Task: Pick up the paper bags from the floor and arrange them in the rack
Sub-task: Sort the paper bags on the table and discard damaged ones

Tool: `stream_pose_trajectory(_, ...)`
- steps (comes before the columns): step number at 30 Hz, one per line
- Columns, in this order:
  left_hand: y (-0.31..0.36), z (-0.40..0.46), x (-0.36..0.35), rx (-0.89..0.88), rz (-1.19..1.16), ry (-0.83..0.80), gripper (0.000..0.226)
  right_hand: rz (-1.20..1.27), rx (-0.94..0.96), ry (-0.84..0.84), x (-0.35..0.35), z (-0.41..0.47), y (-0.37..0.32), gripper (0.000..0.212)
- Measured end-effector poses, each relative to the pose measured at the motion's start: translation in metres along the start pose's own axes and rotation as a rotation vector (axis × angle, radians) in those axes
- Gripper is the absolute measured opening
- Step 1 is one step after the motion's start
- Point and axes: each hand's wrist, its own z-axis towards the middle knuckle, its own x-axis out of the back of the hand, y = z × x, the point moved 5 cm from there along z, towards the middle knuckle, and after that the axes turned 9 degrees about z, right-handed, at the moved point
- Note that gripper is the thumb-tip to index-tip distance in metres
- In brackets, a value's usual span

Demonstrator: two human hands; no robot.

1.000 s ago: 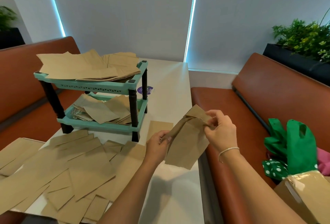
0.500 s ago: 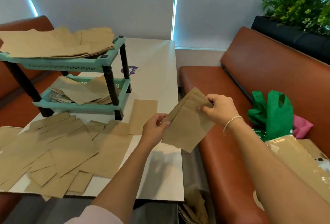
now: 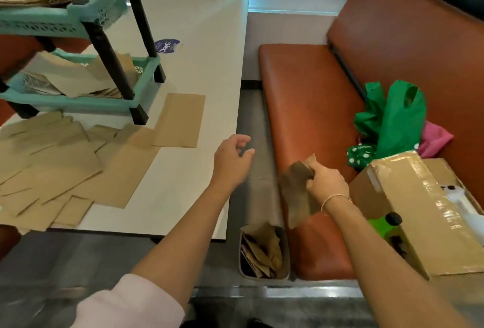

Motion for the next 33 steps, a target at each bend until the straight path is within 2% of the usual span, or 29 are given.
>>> stream_pose_trajectory(5, -0.002, -0.01, -0.023, 0.013, 0.078, -0.03, 0.023, -0.059, 0.014, -0.163, -0.058, -0.001, 0.02, 0.056)
stream_pose_trajectory(10, -0.012, -0.014, -0.037, 0.013, 0.161, -0.044, 0.022, -0.124, 0.076, -0.267, -0.112, -0.007, 0.033, 0.038)
stream_pose_trajectory(18, -0.026, -0.012, -0.033, 0.003, 0.169, 0.027, 0.02, -0.09, 0.099, -0.421, -0.156, -0.01, 0.034, 0.036)
stream_pose_trajectory(23, -0.028, -0.004, -0.025, 0.012, 0.165, 0.037, 0.02, -0.038, 0.127, -0.365, -0.135, 0.008, 0.01, 0.033)
stream_pose_trajectory(33, -0.03, 0.025, 0.015, 0.046, 0.215, 0.065, 0.021, 0.076, 0.28, -0.058, -0.048, 0.034, -0.099, 0.029)
